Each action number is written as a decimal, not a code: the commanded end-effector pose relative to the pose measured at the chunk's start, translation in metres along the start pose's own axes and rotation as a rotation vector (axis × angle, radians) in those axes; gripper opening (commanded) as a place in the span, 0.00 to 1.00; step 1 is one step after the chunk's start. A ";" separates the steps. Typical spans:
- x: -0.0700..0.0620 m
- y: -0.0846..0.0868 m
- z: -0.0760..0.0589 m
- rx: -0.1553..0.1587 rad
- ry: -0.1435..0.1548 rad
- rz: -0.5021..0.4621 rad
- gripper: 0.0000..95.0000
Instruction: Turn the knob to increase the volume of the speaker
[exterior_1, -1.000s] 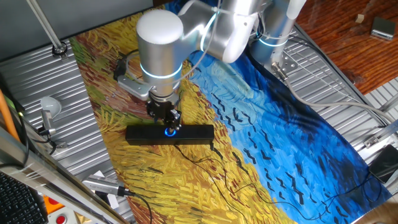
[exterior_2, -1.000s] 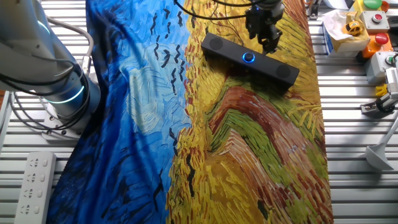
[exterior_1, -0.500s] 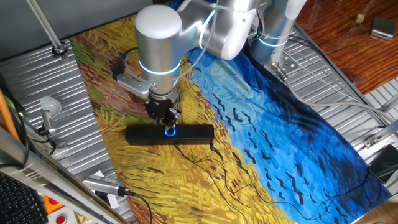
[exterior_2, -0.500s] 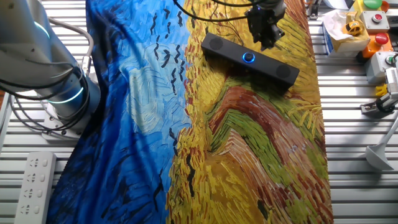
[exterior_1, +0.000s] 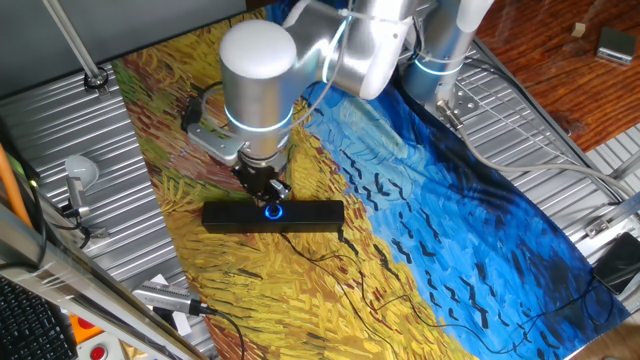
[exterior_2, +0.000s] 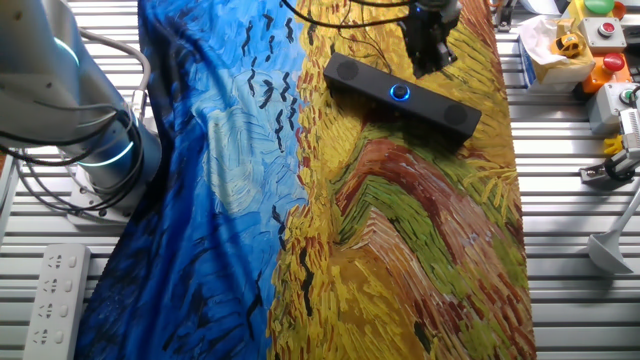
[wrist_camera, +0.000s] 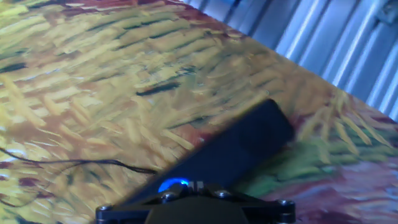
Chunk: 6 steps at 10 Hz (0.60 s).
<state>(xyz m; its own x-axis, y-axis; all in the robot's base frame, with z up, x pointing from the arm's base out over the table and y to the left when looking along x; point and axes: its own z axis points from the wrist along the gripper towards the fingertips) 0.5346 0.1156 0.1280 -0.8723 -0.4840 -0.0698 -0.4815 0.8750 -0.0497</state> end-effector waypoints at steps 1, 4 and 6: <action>0.026 -0.033 0.005 -0.022 -0.021 -0.149 0.00; 0.055 -0.061 0.014 -0.040 -0.025 -0.198 0.00; 0.055 -0.061 0.014 -0.046 -0.024 -0.177 0.00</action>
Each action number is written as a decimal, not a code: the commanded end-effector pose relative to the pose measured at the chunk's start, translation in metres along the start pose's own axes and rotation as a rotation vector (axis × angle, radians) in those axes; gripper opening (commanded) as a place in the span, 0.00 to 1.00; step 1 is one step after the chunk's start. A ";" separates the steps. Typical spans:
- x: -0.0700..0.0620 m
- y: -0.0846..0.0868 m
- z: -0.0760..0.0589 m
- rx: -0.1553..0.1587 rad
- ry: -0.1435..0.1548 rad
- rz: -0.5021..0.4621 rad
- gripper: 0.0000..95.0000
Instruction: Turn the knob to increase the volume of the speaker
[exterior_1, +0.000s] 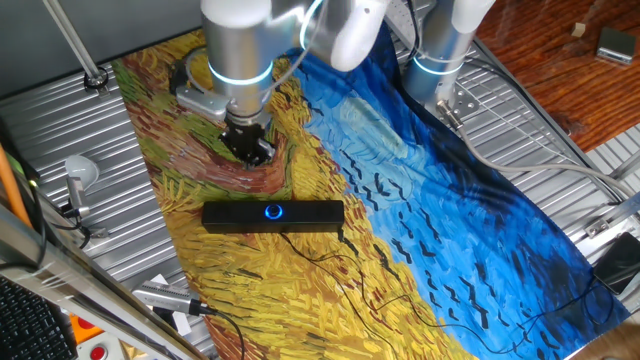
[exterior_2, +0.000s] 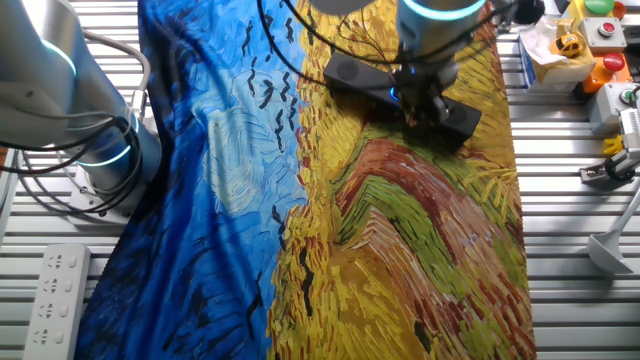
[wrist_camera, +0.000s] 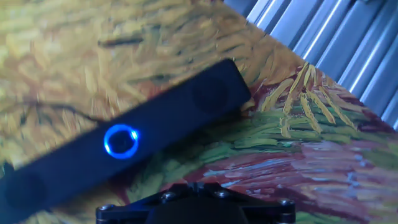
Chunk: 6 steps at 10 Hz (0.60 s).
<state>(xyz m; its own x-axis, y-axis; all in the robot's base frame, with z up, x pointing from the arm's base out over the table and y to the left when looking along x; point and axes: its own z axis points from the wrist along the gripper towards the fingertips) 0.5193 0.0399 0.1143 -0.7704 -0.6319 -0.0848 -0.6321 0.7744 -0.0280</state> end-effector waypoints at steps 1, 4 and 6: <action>0.005 -0.002 0.000 -0.005 0.002 0.029 0.00; 0.004 -0.001 0.001 -0.002 0.038 0.070 0.00; 0.008 -0.005 0.005 0.011 0.047 0.038 0.00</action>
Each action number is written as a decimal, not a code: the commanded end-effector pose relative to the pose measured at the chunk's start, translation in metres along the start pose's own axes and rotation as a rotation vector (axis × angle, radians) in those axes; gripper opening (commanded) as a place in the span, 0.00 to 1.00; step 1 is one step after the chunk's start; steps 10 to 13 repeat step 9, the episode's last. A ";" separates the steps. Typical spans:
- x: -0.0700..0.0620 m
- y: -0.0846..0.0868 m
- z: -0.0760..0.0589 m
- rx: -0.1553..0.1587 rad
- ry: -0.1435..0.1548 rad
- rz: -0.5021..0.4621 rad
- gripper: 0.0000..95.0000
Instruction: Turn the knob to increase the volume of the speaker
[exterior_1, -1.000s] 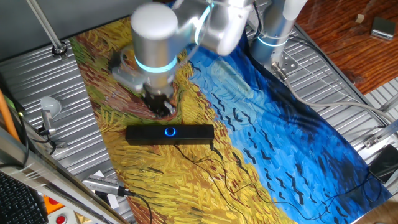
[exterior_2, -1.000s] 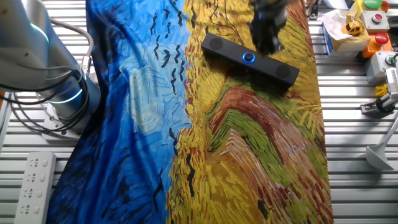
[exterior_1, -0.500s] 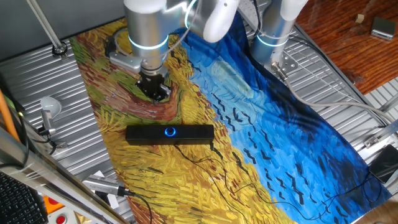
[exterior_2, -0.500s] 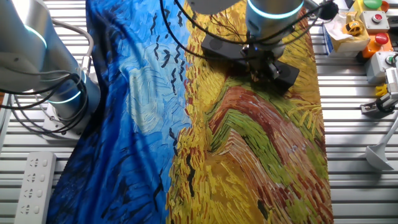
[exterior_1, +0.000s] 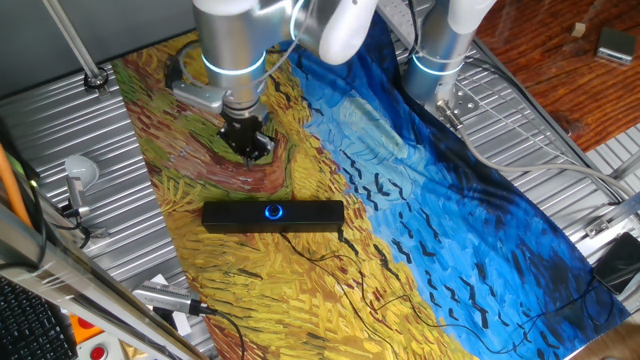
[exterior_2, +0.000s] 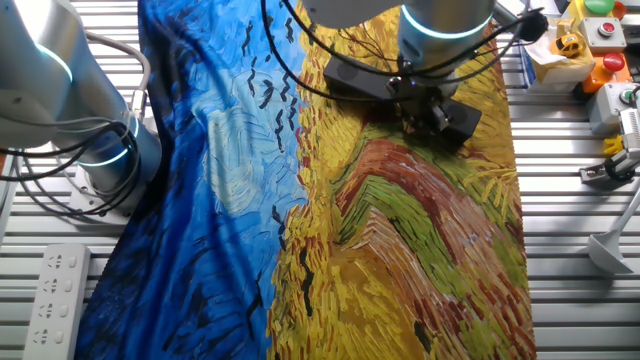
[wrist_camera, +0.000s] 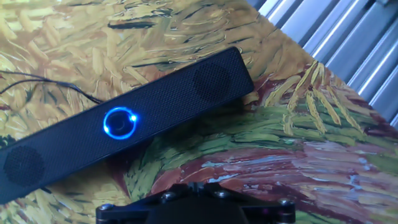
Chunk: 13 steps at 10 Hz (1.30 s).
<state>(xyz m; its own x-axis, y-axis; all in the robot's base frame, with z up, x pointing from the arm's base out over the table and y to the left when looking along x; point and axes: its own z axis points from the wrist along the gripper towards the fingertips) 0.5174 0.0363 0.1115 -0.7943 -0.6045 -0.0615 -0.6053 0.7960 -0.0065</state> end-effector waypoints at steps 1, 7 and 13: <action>0.013 -0.015 0.008 0.027 0.021 -0.034 0.00; 0.040 -0.036 0.025 0.024 0.018 -0.055 0.00; 0.039 -0.035 0.026 0.024 0.018 -0.040 0.00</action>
